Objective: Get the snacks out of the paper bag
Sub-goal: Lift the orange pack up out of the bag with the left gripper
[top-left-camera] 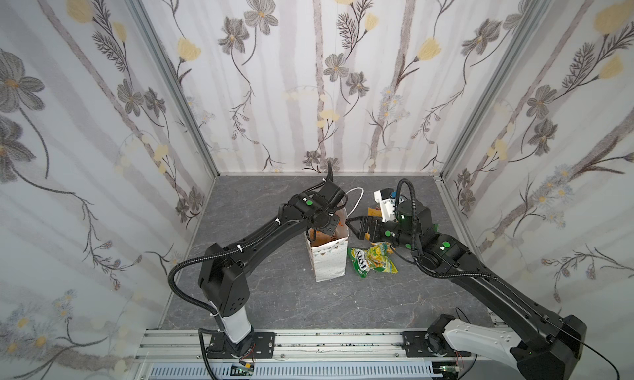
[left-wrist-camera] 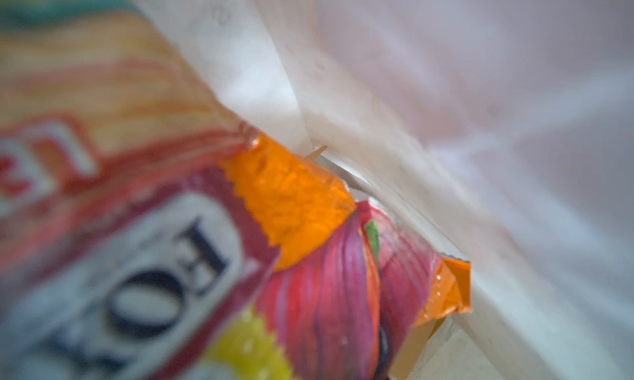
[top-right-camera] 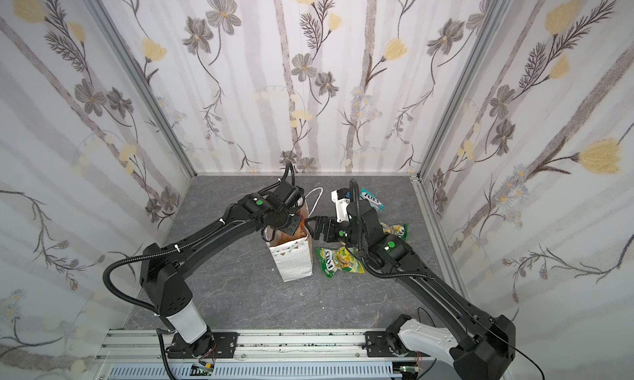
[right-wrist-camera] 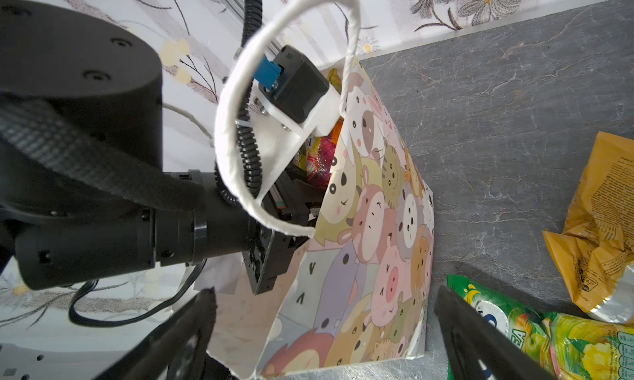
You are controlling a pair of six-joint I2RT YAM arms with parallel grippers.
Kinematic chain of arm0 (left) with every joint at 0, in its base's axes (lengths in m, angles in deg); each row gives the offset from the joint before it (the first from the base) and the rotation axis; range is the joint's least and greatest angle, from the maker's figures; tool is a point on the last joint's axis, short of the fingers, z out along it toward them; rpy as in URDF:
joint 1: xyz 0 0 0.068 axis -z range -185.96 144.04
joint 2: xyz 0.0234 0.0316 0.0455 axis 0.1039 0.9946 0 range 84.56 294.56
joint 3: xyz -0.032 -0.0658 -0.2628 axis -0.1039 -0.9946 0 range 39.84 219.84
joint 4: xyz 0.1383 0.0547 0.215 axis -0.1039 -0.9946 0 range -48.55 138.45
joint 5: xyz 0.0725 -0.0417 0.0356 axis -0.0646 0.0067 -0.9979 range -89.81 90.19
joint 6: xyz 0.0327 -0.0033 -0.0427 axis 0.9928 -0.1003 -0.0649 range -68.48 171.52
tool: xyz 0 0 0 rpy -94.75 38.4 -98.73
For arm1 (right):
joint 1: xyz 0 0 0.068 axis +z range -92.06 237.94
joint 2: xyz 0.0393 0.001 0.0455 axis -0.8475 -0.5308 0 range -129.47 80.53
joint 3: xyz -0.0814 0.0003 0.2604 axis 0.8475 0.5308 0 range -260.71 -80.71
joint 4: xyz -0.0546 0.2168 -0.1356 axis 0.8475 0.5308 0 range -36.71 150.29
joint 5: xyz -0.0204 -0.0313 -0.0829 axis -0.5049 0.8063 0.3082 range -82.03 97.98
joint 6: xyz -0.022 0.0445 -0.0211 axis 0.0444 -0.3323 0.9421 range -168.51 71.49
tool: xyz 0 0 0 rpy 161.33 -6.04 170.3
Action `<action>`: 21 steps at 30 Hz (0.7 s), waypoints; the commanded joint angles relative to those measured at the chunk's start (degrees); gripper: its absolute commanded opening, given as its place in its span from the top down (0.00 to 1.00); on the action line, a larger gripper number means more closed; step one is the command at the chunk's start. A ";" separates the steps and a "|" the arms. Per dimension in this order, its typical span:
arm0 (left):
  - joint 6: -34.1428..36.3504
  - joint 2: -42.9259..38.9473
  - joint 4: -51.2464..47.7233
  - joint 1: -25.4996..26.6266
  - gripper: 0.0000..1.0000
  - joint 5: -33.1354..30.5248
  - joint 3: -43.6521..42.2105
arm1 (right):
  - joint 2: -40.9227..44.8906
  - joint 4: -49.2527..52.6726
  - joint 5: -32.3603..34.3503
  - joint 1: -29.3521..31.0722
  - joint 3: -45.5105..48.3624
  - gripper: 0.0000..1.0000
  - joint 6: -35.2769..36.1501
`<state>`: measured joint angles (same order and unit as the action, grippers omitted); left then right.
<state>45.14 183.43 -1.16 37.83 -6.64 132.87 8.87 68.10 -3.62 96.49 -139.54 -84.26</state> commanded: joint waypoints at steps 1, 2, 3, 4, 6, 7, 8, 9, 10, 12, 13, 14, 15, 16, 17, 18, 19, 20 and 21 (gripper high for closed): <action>0.75 -1.15 -0.45 -0.02 1.00 -1.76 1.77 | 1.25 -2.28 1.38 0.05 -0.76 0.01 -1.06; 0.94 -1.23 -0.83 -0.06 1.00 -1.99 2.33 | 1.85 -2.54 1.80 0.08 -0.68 0.01 -1.16; 1.14 -1.43 -1.32 -0.02 1.00 -2.28 2.92 | 2.55 -2.84 2.23 0.13 -0.67 0.00 -1.35; 1.23 -1.48 -1.72 -0.03 1.00 -2.46 3.40 | 3.08 -3.02 2.72 0.13 -0.67 0.01 -1.42; 1.43 -1.87 -1.90 -0.02 1.00 -2.58 4.07 | 4.08 -3.20 3.72 0.14 -0.67 0.01 -1.49; 1.45 -2.11 -1.86 -0.01 1.00 -2.57 4.21 | 4.36 -3.14 4.01 0.13 -0.67 0.01 -1.43; 1.44 -2.33 -1.74 -0.03 1.00 -2.57 4.26 | 4.57 -3.16 4.11 0.13 -0.64 0.01 -1.43; 1.38 -2.58 -1.64 -0.02 1.00 -2.49 4.26 | 4.77 -3.10 4.12 0.17 -0.59 0.01 -1.46; 1.38 -2.63 -1.57 -0.02 1.00 -2.41 4.26 | 4.79 -3.07 4.17 0.17 -0.59 0.01 -1.55; 1.37 -2.76 -1.64 -0.04 1.00 -2.44 4.35 | 4.90 -3.07 4.09 0.13 -0.58 0.01 -1.72; 1.34 -2.88 -1.72 0.01 1.00 -2.49 4.35 | 5.02 -3.10 4.01 0.13 -0.59 0.01 -1.77; 1.36 -2.94 -1.72 -0.01 1.00 -2.49 4.35 | 5.03 -3.17 3.96 0.17 -0.59 0.01 -1.78; 1.35 -3.07 -1.84 0.03 1.00 -2.57 4.37 | 5.17 -3.21 4.03 0.13 -0.59 0.01 -1.78; 1.40 -3.24 -1.83 0.02 1.00 -2.57 4.44 | 5.26 -3.36 4.03 0.13 -0.64 0.01 -1.83; 1.41 -3.49 -1.84 0.06 1.00 -2.57 4.51 | 5.38 -3.47 4.08 0.13 -0.65 0.01 -1.83; 1.49 -3.67 -1.91 -0.01 1.00 -2.54 4.61 | 5.52 -3.56 4.05 0.13 -0.76 0.01 -1.94; 1.62 -3.90 -2.02 0.02 1.00 -2.58 4.76 | 5.64 -3.63 4.05 0.13 -0.84 0.01 -1.96; 1.75 -4.18 -1.99 0.10 1.00 -2.64 4.83 | 5.79 -3.70 4.08 0.13 -0.93 0.01 -2.13; 1.79 -4.42 -1.99 0.09 1.00 -2.66 4.94 | 5.98 -3.73 4.06 0.13 -1.02 0.01 -2.17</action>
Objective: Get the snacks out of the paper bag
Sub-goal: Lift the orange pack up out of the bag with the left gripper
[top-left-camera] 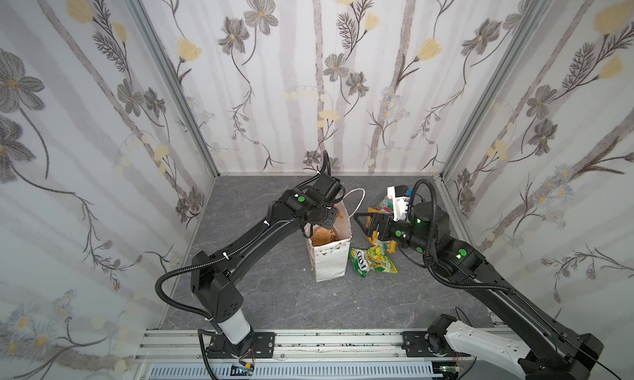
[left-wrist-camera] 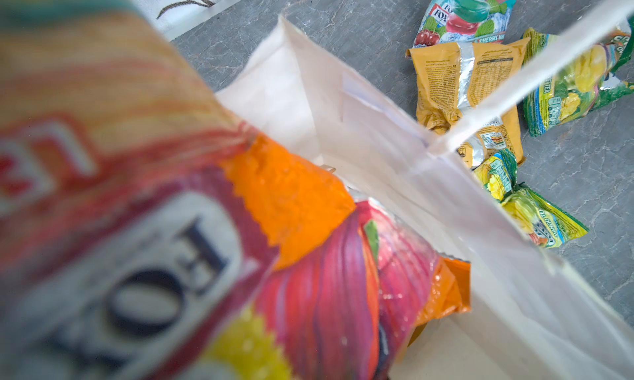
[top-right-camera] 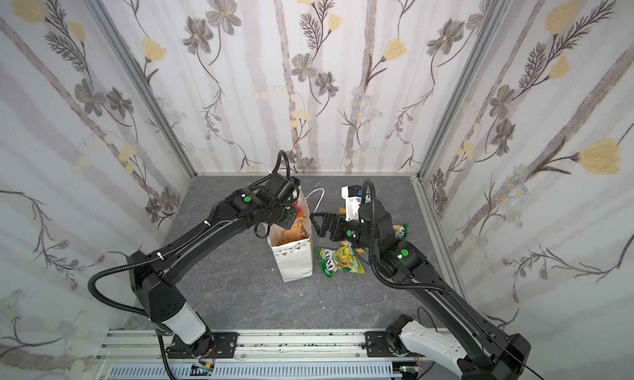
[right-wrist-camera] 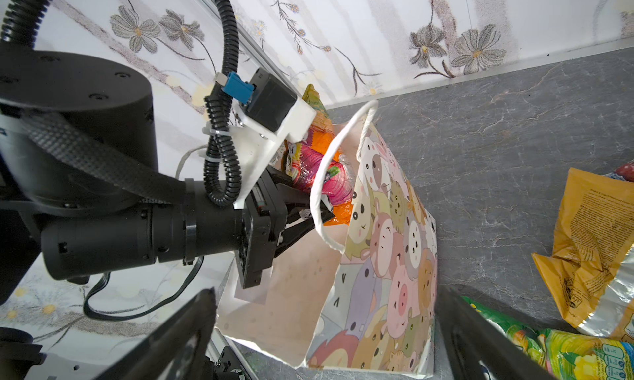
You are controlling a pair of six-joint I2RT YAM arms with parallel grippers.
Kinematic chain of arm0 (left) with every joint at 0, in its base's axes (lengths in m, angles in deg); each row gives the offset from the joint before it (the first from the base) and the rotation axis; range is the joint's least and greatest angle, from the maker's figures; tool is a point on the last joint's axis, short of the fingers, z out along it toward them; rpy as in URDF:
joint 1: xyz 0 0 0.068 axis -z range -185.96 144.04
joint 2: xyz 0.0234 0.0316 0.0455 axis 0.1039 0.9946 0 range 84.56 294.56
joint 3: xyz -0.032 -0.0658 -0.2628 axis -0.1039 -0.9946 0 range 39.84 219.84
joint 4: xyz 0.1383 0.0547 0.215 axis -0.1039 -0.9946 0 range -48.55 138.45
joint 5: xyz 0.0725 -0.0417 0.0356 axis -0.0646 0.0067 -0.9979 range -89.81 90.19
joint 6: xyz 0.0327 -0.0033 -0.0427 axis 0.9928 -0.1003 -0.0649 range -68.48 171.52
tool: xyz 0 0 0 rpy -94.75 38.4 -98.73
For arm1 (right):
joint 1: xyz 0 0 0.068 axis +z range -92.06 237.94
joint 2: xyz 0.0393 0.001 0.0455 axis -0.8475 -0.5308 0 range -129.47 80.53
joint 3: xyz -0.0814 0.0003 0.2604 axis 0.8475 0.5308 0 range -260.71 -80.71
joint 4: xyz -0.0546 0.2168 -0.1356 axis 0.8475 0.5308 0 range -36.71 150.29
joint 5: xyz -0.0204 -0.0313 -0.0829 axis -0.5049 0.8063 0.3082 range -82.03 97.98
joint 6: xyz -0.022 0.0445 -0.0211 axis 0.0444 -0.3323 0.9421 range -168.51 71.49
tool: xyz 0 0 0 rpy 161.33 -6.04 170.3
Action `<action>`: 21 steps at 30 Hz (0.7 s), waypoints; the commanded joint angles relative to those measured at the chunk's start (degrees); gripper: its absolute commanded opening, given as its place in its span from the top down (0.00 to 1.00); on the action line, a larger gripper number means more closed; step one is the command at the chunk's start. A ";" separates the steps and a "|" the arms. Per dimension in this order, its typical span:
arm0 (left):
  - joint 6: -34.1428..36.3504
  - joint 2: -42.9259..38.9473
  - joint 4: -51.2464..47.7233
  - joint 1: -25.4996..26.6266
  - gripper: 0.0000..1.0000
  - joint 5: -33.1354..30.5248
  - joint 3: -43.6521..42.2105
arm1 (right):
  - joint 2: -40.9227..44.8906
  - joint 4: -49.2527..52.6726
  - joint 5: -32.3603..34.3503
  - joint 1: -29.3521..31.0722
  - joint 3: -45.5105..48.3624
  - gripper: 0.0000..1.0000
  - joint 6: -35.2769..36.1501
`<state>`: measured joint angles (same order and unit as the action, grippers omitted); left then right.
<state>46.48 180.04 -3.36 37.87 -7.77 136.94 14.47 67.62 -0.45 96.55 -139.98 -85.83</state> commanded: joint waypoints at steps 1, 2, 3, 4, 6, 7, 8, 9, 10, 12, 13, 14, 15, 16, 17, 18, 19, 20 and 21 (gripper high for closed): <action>0.52 -1.25 0.11 0.03 1.00 -1.53 0.90 | 0.57 -3.34 0.93 0.06 -0.59 0.01 -0.64; 0.61 -1.68 0.21 0.04 1.00 -1.53 0.90 | 0.77 -3.43 0.90 0.06 -0.63 0.01 -0.73; 0.67 -2.09 0.30 0.01 1.00 -1.44 0.90 | 1.05 -3.49 0.92 0.06 -0.59 0.01 -0.89; 0.65 -2.49 0.37 -0.03 1.00 -1.36 0.90 | 1.31 -3.68 1.00 0.06 -0.59 0.01 -1.03; 0.86 -3.34 0.86 0.12 1.00 -1.36 0.66 | 1.83 -3.83 1.13 0.06 -0.50 0.01 -1.18; 0.83 -3.76 1.13 0.19 1.00 -1.42 0.48 | 2.20 -4.11 1.24 0.06 -0.39 0.01 -1.31; 0.86 -4.29 1.56 0.23 1.00 -1.43 0.23 | 2.56 -4.44 1.33 0.06 -0.32 0.01 -1.48; 0.78 -4.80 2.08 0.43 1.00 -1.36 -0.17 | 2.86 -4.86 1.31 0.06 -0.11 0.01 -1.54; 0.74 -5.35 2.79 0.59 1.00 -1.28 -0.60 | 3.21 -5.57 1.11 0.06 0.14 0.01 -1.62; 0.72 -6.59 4.28 0.81 1.00 -0.71 -1.52 | 3.75 -6.95 0.45 0.06 0.64 0.01 -2.00; 0.65 -7.10 4.85 0.87 1.00 -0.51 -1.80 | 3.91 -7.35 0.21 0.06 0.75 0.01 -2.04; 0.71 -7.79 5.38 0.99 1.00 -0.31 -2.04 | 4.02 -7.67 -0.17 0.06 0.73 0.01 -2.14; 0.93 -8.33 6.02 1.15 1.00 -0.07 -2.17 | 4.20 -7.95 -0.42 0.06 0.64 0.01 -2.23; 1.42 -8.98 6.65 1.36 1.00 0.26 -2.45 | 4.28 -8.12 -0.59 0.06 0.70 0.01 -2.36; 2.01 -9.90 7.70 1.65 1.00 0.68 -2.97 | 4.52 -8.39 -0.58 0.06 0.56 0.01 -2.32; 2.53 -10.90 9.01 1.90 1.00 1.12 -3.63 | 4.67 -8.65 -0.58 0.06 0.55 0.01 -2.51; 2.89 -11.76 9.98 2.11 1.00 1.64 -4.04 | 4.95 -8.87 -0.60 0.06 0.55 0.01 -2.59; 3.43 -12.67 11.04 2.22 1.00 2.41 -4.51 | 5.20 -9.17 -0.63 0.06 0.49 0.01 -2.58; 4.04 -13.72 12.13 2.43 1.00 3.27 -5.01 | 5.46 -9.44 -0.58 0.06 0.47 0.01 -2.75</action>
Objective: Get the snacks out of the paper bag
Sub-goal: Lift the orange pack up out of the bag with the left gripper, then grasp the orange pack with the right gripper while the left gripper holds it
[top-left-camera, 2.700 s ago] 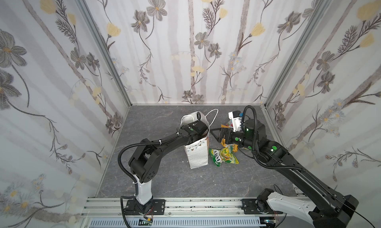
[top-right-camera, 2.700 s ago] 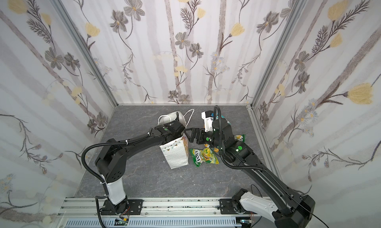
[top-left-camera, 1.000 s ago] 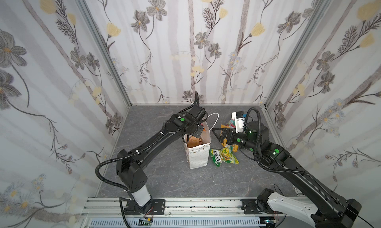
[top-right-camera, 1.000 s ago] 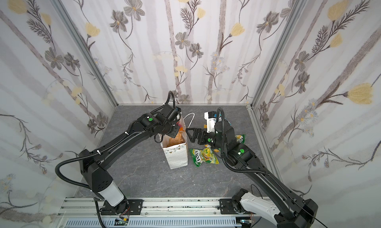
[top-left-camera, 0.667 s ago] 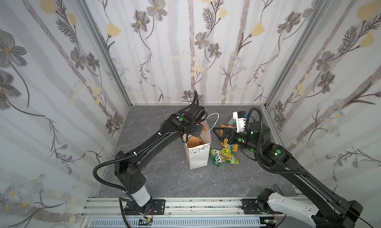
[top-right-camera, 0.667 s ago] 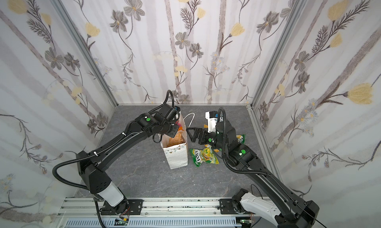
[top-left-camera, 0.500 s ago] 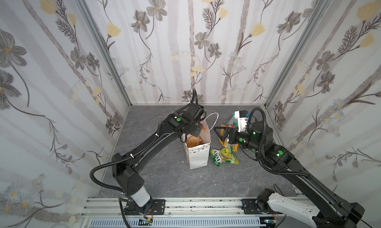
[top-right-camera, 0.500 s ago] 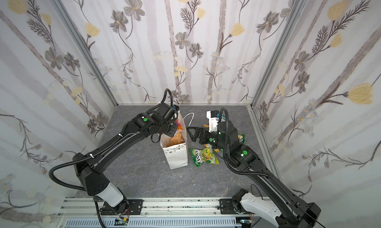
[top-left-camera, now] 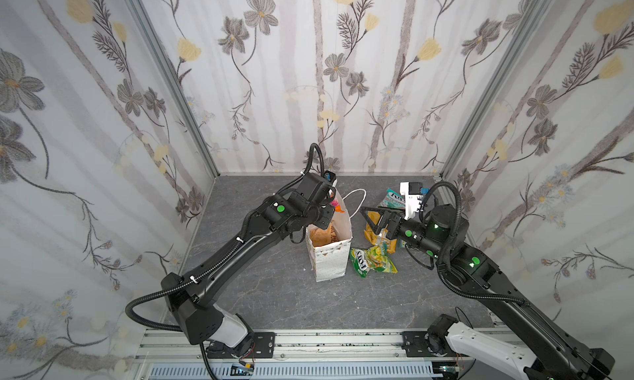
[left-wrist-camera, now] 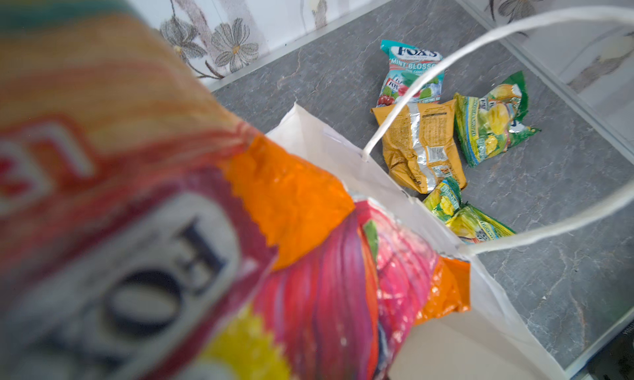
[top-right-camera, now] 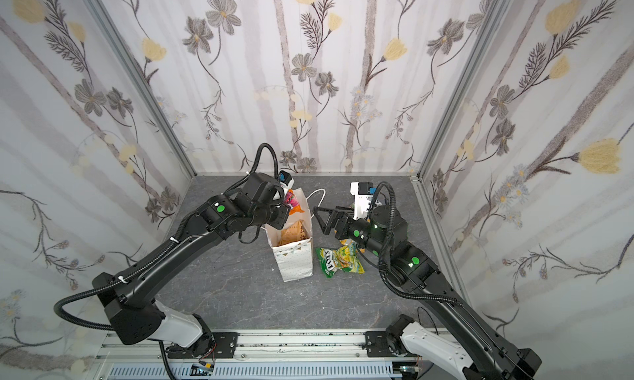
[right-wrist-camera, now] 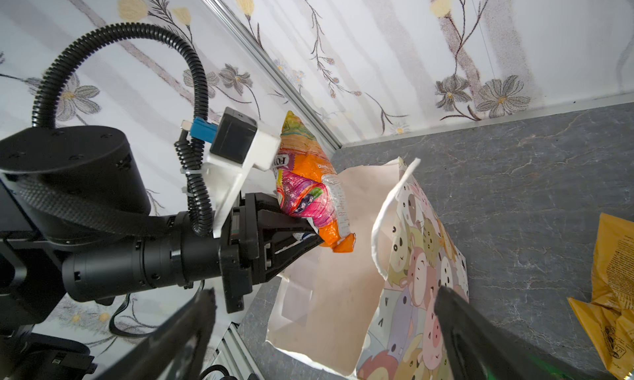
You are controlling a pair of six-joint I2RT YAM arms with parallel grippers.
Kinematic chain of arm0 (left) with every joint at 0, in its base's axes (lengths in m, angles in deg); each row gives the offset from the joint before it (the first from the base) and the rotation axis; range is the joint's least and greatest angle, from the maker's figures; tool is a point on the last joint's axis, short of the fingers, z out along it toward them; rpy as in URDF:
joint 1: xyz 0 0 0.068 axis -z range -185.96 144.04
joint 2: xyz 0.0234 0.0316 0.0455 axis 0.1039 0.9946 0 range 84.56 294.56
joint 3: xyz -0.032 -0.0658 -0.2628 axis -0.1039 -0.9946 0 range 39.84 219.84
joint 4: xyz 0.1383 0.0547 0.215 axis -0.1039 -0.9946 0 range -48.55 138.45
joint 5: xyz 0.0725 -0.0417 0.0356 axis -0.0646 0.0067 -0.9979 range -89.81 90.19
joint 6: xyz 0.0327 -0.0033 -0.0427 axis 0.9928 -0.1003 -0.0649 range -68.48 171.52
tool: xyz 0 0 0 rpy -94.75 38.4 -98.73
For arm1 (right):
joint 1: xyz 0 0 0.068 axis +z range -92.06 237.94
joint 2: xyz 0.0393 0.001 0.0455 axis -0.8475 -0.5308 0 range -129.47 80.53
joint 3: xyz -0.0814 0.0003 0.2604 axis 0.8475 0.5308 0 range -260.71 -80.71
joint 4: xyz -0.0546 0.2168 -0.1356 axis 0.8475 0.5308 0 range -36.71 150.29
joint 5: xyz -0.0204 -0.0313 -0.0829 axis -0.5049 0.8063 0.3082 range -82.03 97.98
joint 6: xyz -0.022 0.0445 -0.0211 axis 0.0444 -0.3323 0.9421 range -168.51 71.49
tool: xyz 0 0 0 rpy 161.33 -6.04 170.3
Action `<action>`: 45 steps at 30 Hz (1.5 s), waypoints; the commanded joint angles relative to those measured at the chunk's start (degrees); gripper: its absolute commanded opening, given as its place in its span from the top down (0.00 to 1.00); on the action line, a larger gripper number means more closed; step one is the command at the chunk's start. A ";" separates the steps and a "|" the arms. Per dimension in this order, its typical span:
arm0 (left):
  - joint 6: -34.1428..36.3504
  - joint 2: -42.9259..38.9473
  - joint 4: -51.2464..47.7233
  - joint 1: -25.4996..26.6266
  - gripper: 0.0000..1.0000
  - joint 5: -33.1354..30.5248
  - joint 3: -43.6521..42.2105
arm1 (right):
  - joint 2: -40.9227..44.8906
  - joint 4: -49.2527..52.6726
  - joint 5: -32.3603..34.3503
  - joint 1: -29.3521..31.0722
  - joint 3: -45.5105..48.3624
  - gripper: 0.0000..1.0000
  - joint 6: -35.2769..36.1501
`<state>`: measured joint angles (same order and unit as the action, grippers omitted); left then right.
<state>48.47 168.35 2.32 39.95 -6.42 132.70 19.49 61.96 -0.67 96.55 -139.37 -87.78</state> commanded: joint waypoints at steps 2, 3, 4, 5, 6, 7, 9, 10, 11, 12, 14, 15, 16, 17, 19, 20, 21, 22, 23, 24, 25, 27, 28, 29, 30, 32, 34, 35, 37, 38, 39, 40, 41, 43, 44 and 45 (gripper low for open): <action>3.81 -3.78 8.96 0.80 1.00 3.97 -2.22 | 0.79 -4.16 -0.51 0.06 -0.31 0.01 -1.04; 5.12 -4.58 10.06 1.19 1.00 5.29 -2.84 | 0.92 -4.28 -0.83 0.06 -0.49 0.01 -0.99; 6.22 -5.19 10.86 1.57 1.00 6.22 -3.39 | 0.85 -4.25 -1.03 0.08 -0.70 0.01 -1.04; 7.79 -5.92 11.69 2.16 1.00 6.80 -3.92 | 0.72 -4.03 -1.39 0.06 -0.99 0.01 -0.82; 9.69 -6.40 12.24 2.72 1.00 7.17 -4.44 | 0.53 -3.61 -1.68 0.06 -1.39 0.01 -0.59; 11.76 -6.82 12.69 3.47 1.00 7.40 -4.97 | 0.18 -3.13 -2.17 0.06 -1.84 0.01 -0.26; 17.07 -7.23 12.92 5.81 1.00 7.03 -5.74 | -0.70 -1.67 -3.09 0.06 -3.02 0.01 0.13; 19.16 -7.23 12.83 6.89 1.00 6.55 -5.93 | -1.12 -1.30 -3.49 0.06 -3.42 0.01 0.20; 21.43 -7.16 12.61 8.25 1.00 5.63 -5.99 | -1.47 -1.07 -4.13 0.06 -3.69 0.01 0.23; 23.28 -6.99 12.52 9.37 1.00 4.50 -6.11 | -1.72 -1.15 -4.70 0.06 -3.70 0.01 0.24; 25.27 -6.54 12.77 11.23 1.00 2.74 -6.03 | -2.49 -1.08 -5.74 0.16 -3.80 0.01 0.24; 25.61 -6.46 13.01 11.73 1.00 2.24 -5.98 | -2.96 -0.70 -6.11 0.15 -3.97 0.01 0.39; 25.71 -6.20 13.16 12.05 1.00 2.28 -5.87 | -3.41 -0.36 -6.49 0.23 -4.16 0.01 0.49; 25.89 -6.03 13.12 12.31 1.00 2.60 -5.63 | -4.01 -0.15 -7.10 0.25 -4.27 0.01 0.46; 25.99 -5.67 13.16 12.85 1.00 2.77 -5.35 | -4.67 -0.21 -8.24 0.43 -4.28 0.02 0.67; 25.99 -5.51 12.84 13.06 1.00 3.27 -5.07 | -4.98 -0.17 -8.49 0.62 -4.36 0.03 0.85; 25.75 -5.48 12.73 13.18 1.00 3.81 -4.89 | -5.19 -0.22 -8.66 0.72 -4.36 0.03 1.11; 25.37 -5.43 12.88 13.24 1.00 4.10 -4.80 | -5.38 -0.19 -8.76 0.82 -4.33 0.05 1.20; 25.05 -5.45 12.98 13.28 1.00 4.44 -4.64 | -5.37 -0.27 -8.89 0.82 -4.36 0.05 1.25; 24.78 -5.52 13.02 13.37 1.00 4.63 -4.53 | -5.52 -0.46 -9.01 0.90 -4.29 0.06 1.33; 24.59 -5.61 13.14 13.41 1.00 4.74 -4.44 | -5.50 -0.53 -9.02 0.85 -4.23 0.07 1.43; 24.49 -5.88 13.60 13.49 1.00 5.32 -4.43 | -5.59 -0.87 -9.34 0.85 -4.12 0.10 1.39; 24.49 -5.91 13.62 13.50 1.00 5.40 -4.36 | -5.68 -1.17 -9.71 0.92 -4.02 0.13 1.43; 24.41 -5.98 13.64 13.56 1.00 5.42 -4.22 | -5.77 -1.58 -10.13 0.87 -3.91 0.18 1.38; 24.32 -5.90 13.61 13.59 1.00 5.39 -4.18 | -5.81 -1.95 -10.48 0.96 -3.71 0.22 1.31; 24.23 -5.75 13.77 13.59 1.00 4.93 -4.09 | -5.63 -2.71 -10.87 0.98 -3.44 0.31 1.06; 24.14 -5.42 13.88 13.65 1.00 4.02 -4.09 | -5.34 -3.75 -11.04 0.98 -2.93 0.43 0.79; 24.01 -5.33 13.92 13.68 1.00 3.51 -4.09 | -5.11 -4.21 -11.04 0.94 -2.72 0.50 0.69; 23.79 -5.12 14.48 13.68 1.00 3.01 -4.33 | -4.73 -4.92 -11.00 0.98 -2.35 0.59 0.48; 23.79 -5.15 14.94 13.68 1.00 2.94 -4.65 | -4.61 -5.12 -10.88 0.99 -2.19 0.65 0.43; 23.71 -5.20 15.29 13.69 1.00 2.85 -4.83 | -4.32 -5.48 -10.87 1.00 -2.09 0.71 0.17; 23.63 -5.30 15.64 13.71 1.00 2.75 -5.03 | -4.11 -5.92 -10.82 1.01 -1.95 0.76 -0.06; 23.46 -5.37 15.92 13.75 1.00 2.51 -5.14 | -3.80 -6.43 -10.71 0.99 -1.75 0.78 -0.41; 23.22 -5.77 16.69 13.86 0.98 2.15 -5.47 | -3.22 -7.62 -10.69 0.98 -1.39 0.80 -1.10; 23.05 -6.10 17.20 13.78 0.92 2.04 -5.66 | -2.88 -8.11 -10.69 1.01 -1.29 0.82 -1.40; 22.92 -6.50 17.69 13.80 0.85 2.04 -5.99 | -2.66 -8.65 -10.69 0.98 -1.18 0.84 -1.76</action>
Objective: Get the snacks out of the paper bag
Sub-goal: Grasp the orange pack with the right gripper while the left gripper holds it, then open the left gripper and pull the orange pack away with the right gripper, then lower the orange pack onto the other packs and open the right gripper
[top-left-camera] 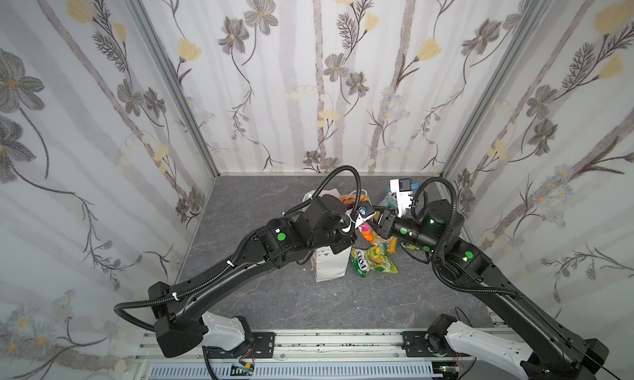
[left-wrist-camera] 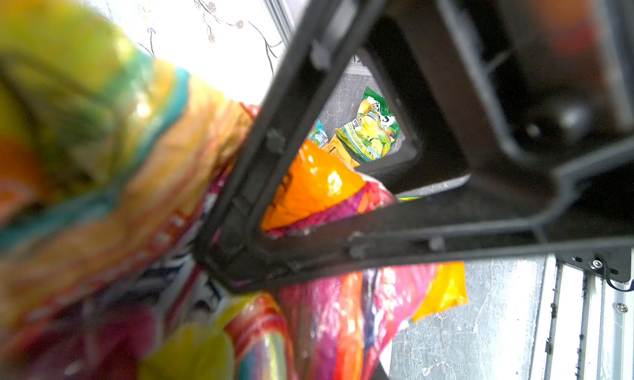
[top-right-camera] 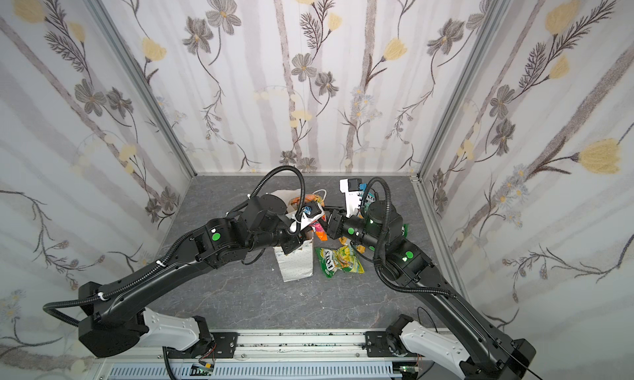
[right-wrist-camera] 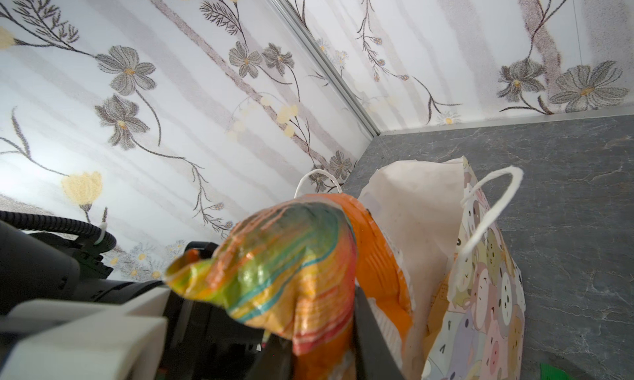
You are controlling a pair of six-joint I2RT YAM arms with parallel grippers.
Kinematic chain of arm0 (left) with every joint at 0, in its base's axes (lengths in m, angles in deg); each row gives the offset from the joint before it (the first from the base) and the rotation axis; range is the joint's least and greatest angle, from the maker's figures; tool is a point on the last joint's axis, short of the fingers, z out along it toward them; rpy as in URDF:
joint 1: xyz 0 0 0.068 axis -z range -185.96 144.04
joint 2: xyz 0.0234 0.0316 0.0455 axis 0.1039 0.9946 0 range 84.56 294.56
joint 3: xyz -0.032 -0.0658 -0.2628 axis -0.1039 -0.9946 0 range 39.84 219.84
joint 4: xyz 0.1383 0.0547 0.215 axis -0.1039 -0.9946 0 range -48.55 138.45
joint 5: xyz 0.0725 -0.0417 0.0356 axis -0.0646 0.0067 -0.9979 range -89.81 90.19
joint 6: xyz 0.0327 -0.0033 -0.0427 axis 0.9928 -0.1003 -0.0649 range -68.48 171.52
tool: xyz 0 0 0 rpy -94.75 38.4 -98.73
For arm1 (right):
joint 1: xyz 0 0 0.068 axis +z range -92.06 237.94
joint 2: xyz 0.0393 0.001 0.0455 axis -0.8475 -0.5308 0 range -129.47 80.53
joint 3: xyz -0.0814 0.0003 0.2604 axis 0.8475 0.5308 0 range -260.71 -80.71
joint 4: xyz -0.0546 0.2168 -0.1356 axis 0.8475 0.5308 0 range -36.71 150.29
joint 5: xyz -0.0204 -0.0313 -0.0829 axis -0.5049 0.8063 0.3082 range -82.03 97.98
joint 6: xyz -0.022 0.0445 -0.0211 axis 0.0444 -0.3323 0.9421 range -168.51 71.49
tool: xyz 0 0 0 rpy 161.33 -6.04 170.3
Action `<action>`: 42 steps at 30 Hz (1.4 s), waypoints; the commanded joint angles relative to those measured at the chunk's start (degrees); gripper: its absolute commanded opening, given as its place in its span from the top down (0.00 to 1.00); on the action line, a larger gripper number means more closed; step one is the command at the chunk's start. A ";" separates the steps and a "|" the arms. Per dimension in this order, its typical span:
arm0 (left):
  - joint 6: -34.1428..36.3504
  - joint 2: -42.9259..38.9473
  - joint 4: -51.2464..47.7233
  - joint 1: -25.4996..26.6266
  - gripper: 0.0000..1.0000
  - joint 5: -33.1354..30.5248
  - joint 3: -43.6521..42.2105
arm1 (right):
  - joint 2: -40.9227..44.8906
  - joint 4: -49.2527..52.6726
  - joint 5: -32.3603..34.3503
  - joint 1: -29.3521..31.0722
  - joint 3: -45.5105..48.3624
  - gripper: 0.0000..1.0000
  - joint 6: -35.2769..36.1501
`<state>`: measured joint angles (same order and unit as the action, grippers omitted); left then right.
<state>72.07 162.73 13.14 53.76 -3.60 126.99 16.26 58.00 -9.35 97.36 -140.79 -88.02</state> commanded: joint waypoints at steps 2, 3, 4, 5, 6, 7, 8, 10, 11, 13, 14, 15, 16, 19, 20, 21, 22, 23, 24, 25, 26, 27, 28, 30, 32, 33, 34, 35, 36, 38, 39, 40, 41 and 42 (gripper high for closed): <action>-0.78 -1.96 8.08 0.12 0.77 -0.71 -1.17 | 0.98 -5.72 -2.10 0.09 0.25 0.89 -2.48; -0.78 -2.59 8.71 0.14 0.74 -0.61 -1.58 | 1.22 -6.28 -2.03 0.00 0.16 0.94 -2.95; -0.75 -3.28 9.40 0.22 0.70 -0.54 -2.16 | 1.46 -6.93 -1.66 -0.04 0.13 0.97 -3.63; -0.78 -3.96 10.11 0.35 0.64 -0.39 -2.69 | 1.66 -7.57 -1.50 -0.13 0.15 0.99 -4.14; -0.78 -4.79 10.89 0.38 0.60 -0.10 -3.31 | 1.95 -8.16 -1.36 -0.39 0.13 1.00 -4.75; -0.91 -5.61 11.47 0.48 0.57 0.24 -3.48 | 2.30 -8.94 -1.31 -0.70 0.07 1.00 -5.31; -1.10 -5.75 11.79 0.57 0.55 0.51 -3.48 | 2.62 -9.25 -1.36 -1.20 0.11 1.00 -5.73; -1.54 -7.79 12.28 0.83 0.47 0.78 -5.48 | 3.49 -10.31 -1.68 -2.57 -0.04 1.00 -7.02; -1.72 -8.34 12.52 0.99 0.44 0.80 -5.76 | 4.00 -10.82 -2.02 -3.42 0.03 1.00 -7.61; -2.24 -9.73 13.25 1.27 0.38 0.80 -6.78 | 5.04 -11.47 -2.88 -5.70 0.21 1.00 -8.77; -2.63 -10.27 13.57 1.40 0.36 0.89 -7.25 | 5.58 -11.48 -3.21 -6.72 0.29 1.00 -9.12; -3.12 -10.94 13.97 1.43 0.33 1.00 -7.81 | 6.26 -11.50 -3.56 -8.05 0.54 1.00 -9.58; -3.57 -11.47 14.19 1.43 0.31 0.91 -8.37 | 7.07 -11.48 -3.84 -9.26 0.91 1.00 -10.09; -5.26 -13.07 14.78 1.62 0.24 -0.60 -10.49 | 9.66 -11.11 -3.99 -13.36 2.38 1.00 -10.93; -5.92 -13.60 14.84 1.66 0.22 -1.13 -11.01 | 10.46 -10.93 -4.25 -15.05 3.02 1.00 -11.39; -6.95 -14.14 14.85 1.67 0.20 -1.70 -11.59 | 11.50 -10.61 -4.38 -17.21 3.94 1.00 -12.08; -8.14 -14.72 14.76 1.71 0.18 -2.45 -12.03 | 12.55 -10.33 -4.75 -19.63 4.97 1.00 -12.77; -9.30 -15.12 14.61 1.69 0.15 -2.98 -12.29 | 13.44 -10.25 -5.34 -21.92 6.24 1.00 -13.52; -10.65 -15.57 14.45 1.76 0.13 -3.51 -12.51 | 14.42 -10.25 -6.32 -24.77 7.73 1.00 -14.44; -12.16 -16.05 14.18 1.80 0.10 -4.16 -12.75 | 15.33 -10.25 -7.26 -27.58 9.30 1.00 -15.24; -13.33 -16.46 13.89 1.82 0.07 -4.51 -12.91 | 16.04 -10.25 -8.22 -29.96 10.69 1.00 -15.91; -14.73 -16.94 13.54 1.77 0.04 -4.85 -13.13 | 16.83 -10.33 -9.48 -32.64 12.24 1.00 -16.58; -16.39 -17.45 13.27 1.85 0.01 -5.14 -13.47 | 17.51 -10.51 -10.63 -35.22 13.88 1.00 -17.14; -18.76 -18.24 12.44 1.83 0.00 -5.35 -13.90 | 18.61 -10.90 -12.35 -39.54 16.65 1.00 -17.90; -20.26 -18.79 11.55 1.89 0.00 -5.35 -14.20 | 19.33 -11.83 -14.19 -43.41 21.46 1.00 -18.48; -20.86 -18.92 10.98 1.89 0.00 -5.52 -14.25 | 19.44 -12.33 -15.20 -45.31 23.44 1.00 -18.80; -21.44 -19.10 10.47 1.89 0.00 -5.69 -14.38 | 19.53 -13.26 -16.34 -47.08 25.35 1.00 -19.26; -21.84 -19.19 9.96 1.84 0.00 -5.77 -14.34 | 19.45 -14.34 -17.24 -48.41 27.22 1.00 -19.85; -22.22 -19.15 9.21 1.90 0.00 -5.79 -14.18 | 19.30 -15.44 -18.03 -49.78 29.16 1.00 -20.47; -23.17 -18.96 7.82 1.89 0.00 -5.88 -13.60 | 18.98 -17.46 -19.12 -51.69 32.74 1.00 -21.14; -23.87 -18.73 7.03 1.91 0.00 -5.83 -13.21 | 18.67 -17.90 -19.18 -52.55 34.29 1.00 -21.23; -24.64 -18.38 6.02 1.95 0.00 -5.72 -12.63 | 18.35 -18.59 -19.00 -53.29 35.85 1.00 -21.11; -25.37 -17.98 5.11 1.93 0.00 -5.49 -12.02 | 18.03 -19.17 -18.72 -53.71 37.35 1.00 -20.97; -26.24 -17.52 4.04 1.89 0.00 -5.20 -11.40 | 17.58 -19.96 -18.52 -54.44 39.04 1.00 -20.96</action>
<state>49.34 144.55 19.87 55.71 -8.67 114.23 34.49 44.95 -26.33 44.03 -104.28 -107.69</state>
